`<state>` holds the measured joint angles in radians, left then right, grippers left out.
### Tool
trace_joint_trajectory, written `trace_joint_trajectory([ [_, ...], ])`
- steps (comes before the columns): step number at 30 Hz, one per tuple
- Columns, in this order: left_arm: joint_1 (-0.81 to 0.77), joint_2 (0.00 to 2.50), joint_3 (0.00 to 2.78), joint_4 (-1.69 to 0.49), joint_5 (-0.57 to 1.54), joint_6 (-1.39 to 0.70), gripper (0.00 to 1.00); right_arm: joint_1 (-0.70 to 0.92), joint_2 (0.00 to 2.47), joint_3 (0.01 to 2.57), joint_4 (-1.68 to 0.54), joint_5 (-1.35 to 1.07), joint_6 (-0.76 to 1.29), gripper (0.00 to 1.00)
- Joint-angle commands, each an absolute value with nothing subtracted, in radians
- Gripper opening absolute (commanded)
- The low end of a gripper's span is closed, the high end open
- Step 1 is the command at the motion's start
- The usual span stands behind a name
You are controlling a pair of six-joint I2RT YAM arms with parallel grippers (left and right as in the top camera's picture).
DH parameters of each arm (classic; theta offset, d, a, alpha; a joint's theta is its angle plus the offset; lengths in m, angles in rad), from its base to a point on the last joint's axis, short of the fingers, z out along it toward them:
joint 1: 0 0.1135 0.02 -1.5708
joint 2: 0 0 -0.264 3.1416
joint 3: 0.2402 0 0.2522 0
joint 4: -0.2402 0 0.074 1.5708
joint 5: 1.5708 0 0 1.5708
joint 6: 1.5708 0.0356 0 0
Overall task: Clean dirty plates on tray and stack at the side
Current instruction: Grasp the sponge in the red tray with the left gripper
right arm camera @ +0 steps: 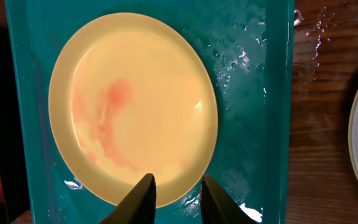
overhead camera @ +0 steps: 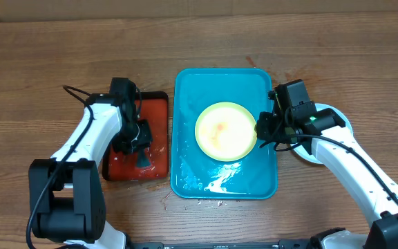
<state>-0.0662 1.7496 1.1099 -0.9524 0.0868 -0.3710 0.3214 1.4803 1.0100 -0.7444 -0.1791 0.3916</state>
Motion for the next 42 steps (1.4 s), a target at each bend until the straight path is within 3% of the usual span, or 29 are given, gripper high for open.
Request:
trace_joint_trajectory([
  [1, -0.091, 1.734, 1.018, -0.88, 0.097, -0.382, 0.27, 0.32, 1.476, 1.029, -0.74, -0.184, 0.385, 0.26],
  [4, -0.107, 1.734, 0.949, -0.794, 0.095, -0.382, 0.24, 0.32, 1.476, 1.029, -0.739, -0.184, 0.384, 0.26],
  [7, -0.112, 1.734, 0.902, -0.739, 0.047, -0.395, 0.04, 0.32, 1.479, 1.029, -0.731, -0.176, 0.321, 0.27],
  [21, -0.109, 1.704, 1.246, -1.041, -0.096, -0.396, 0.04, 0.32, 1.483, 1.028, -0.701, -0.139, 0.284, 0.27],
  [26, -0.113, 1.71, 1.219, -1.011, -0.114, -0.397, 0.04, 0.32, 1.483, 1.028, -0.701, -0.139, 0.284, 0.27],
  [35, -0.113, 1.734, 0.999, -0.759, -0.104, -0.397, 0.04, 0.32, 1.483, 1.025, -0.686, -0.124, 0.284, 0.3],
  [42, -0.112, 1.731, 1.061, -0.861, -0.095, -0.381, 0.04, 0.32, 1.484, 0.991, -0.625, -0.123, 0.284, 0.33],
])
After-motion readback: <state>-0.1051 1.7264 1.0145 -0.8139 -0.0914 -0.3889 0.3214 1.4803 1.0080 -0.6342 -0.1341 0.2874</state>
